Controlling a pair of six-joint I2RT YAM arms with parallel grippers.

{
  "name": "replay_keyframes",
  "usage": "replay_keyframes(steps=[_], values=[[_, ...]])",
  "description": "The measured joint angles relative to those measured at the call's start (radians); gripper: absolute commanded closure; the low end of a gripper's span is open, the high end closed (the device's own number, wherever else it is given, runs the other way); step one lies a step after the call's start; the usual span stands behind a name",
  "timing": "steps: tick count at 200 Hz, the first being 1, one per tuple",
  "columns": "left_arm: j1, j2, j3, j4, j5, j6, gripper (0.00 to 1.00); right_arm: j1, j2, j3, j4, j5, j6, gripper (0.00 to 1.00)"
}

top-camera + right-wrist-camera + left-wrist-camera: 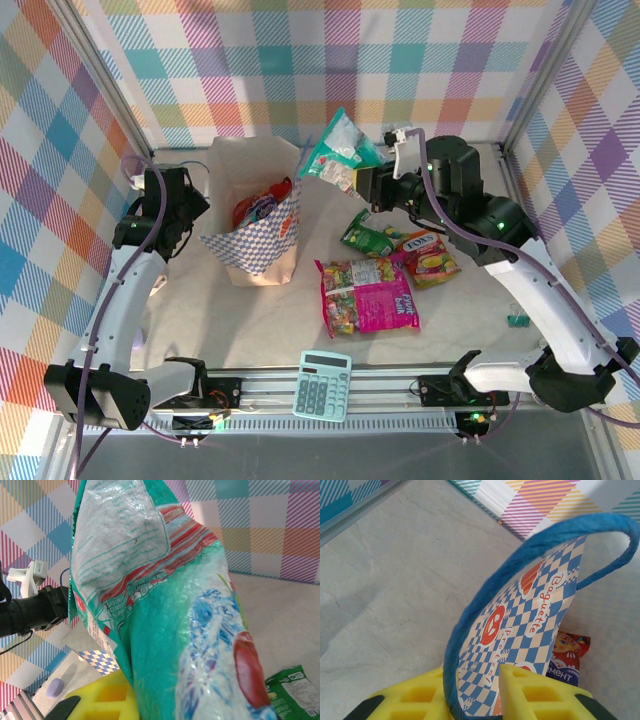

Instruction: Place the snacks into the paper bag

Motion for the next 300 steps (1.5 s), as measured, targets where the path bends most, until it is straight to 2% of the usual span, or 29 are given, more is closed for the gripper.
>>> replay_keyframes(steps=[46,121,300], values=[[0.0,0.002,0.0,0.0,0.0,0.0,0.73,0.016,0.024,0.0,0.039,-0.014,0.0,1.0],[0.0,0.002,0.0,0.0,0.008,0.003,0.74,0.064,0.195,0.016,0.097,-0.051,0.0,1.0],[0.001,-0.012,0.0,-0.002,0.018,0.031,0.74,0.072,0.499,0.318,0.091,-0.006,-0.033,1.0]])
